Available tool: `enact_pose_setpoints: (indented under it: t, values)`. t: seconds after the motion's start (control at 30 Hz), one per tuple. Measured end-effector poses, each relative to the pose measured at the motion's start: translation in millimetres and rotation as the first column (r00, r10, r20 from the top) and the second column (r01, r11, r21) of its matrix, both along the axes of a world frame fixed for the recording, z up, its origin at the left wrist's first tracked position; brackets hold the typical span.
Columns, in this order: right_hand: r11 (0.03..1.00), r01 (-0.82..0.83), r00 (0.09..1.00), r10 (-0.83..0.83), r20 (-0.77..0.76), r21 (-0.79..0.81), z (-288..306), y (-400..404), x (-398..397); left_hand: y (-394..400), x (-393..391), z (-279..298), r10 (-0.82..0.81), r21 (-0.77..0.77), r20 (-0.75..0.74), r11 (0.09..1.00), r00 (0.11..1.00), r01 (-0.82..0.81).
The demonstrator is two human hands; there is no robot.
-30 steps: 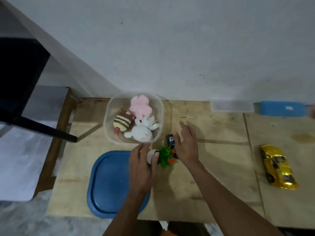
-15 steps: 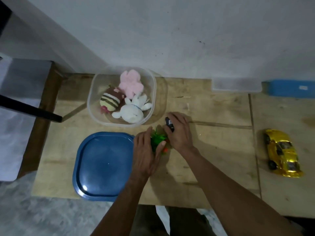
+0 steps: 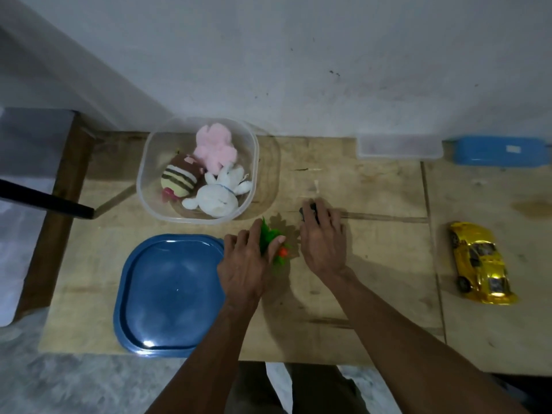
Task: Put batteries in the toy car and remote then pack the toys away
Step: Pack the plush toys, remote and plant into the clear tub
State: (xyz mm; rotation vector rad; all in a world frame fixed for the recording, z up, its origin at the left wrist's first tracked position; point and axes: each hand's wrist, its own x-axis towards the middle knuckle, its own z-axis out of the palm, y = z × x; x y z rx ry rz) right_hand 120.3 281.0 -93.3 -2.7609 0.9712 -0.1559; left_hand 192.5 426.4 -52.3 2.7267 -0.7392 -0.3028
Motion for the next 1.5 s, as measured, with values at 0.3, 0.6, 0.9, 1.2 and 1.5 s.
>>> enact_pose_setpoints:
  t: [0.3,0.6,0.9,1.2,1.5]
  values:
    - [0.968,-0.25,0.882,0.233,0.41,-0.013,97.3,10.5,81.1,35.6,54.7,85.2,0.251,-0.083,0.098,0.966,0.963,-0.243]
    - [0.878,-0.459,0.841,0.382,0.383,0.132,114.6,46.1,191.9,44.5,147.8,92.0,0.229,0.025,0.06,0.973,0.972,-0.231]
    - [0.846,-0.329,0.921,0.19,0.339,0.421,78.0,60.7,251.6,44.7,188.6,43.7,-0.091,0.194,0.085,0.978,0.992,0.074]
    - [0.838,-0.181,0.903,-0.066,0.424,0.515,82.1,61.9,249.5,55.1,195.8,31.7,-0.199,0.046,0.127,0.98,0.972,0.195]
    - [0.645,0.011,0.915,-0.315,0.253,0.764,67.7,61.8,230.4,48.7,198.5,31.1,-0.278,0.291,-0.143,0.906,0.95,0.309]
